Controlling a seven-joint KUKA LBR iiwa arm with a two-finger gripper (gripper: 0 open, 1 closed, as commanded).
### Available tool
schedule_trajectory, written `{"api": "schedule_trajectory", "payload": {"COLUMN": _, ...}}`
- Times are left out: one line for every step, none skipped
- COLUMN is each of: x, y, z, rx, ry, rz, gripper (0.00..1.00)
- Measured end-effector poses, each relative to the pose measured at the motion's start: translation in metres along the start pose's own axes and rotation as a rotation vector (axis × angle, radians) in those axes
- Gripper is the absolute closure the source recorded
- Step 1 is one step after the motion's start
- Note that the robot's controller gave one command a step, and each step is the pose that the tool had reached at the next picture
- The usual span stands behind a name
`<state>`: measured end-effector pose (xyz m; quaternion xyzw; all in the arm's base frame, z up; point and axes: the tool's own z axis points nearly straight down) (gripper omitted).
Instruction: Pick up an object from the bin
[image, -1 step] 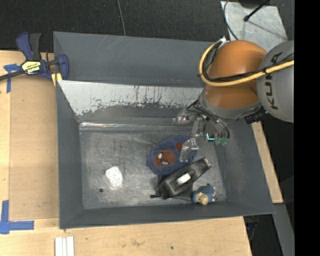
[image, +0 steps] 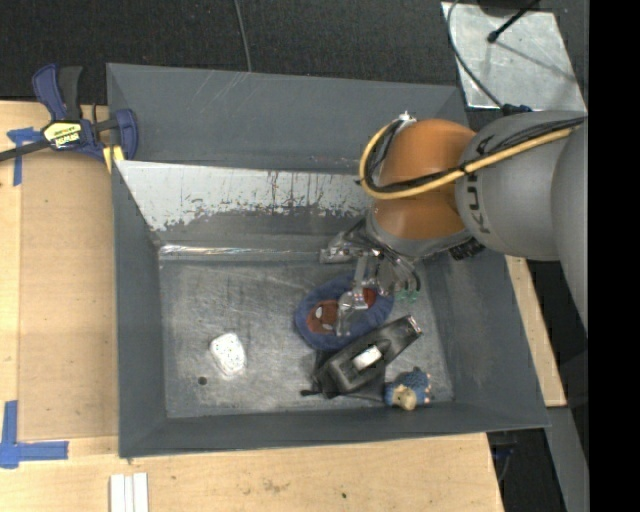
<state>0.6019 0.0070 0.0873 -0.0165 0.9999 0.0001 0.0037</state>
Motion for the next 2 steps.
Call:
{"api": "schedule_trajectory", "payload": {"x": 0.001, "y": 0.000, "z": 0.001, "rx": 0.000, "ry": 0.008, "rz": 0.000, "gripper": 1.00}}
{"api": "schedule_trajectory", "payload": {"x": -0.015, "y": -0.078, "z": -0.181, "rx": 0.004, "ry": -0.006, "rz": -0.167, "gripper": 1.00}}
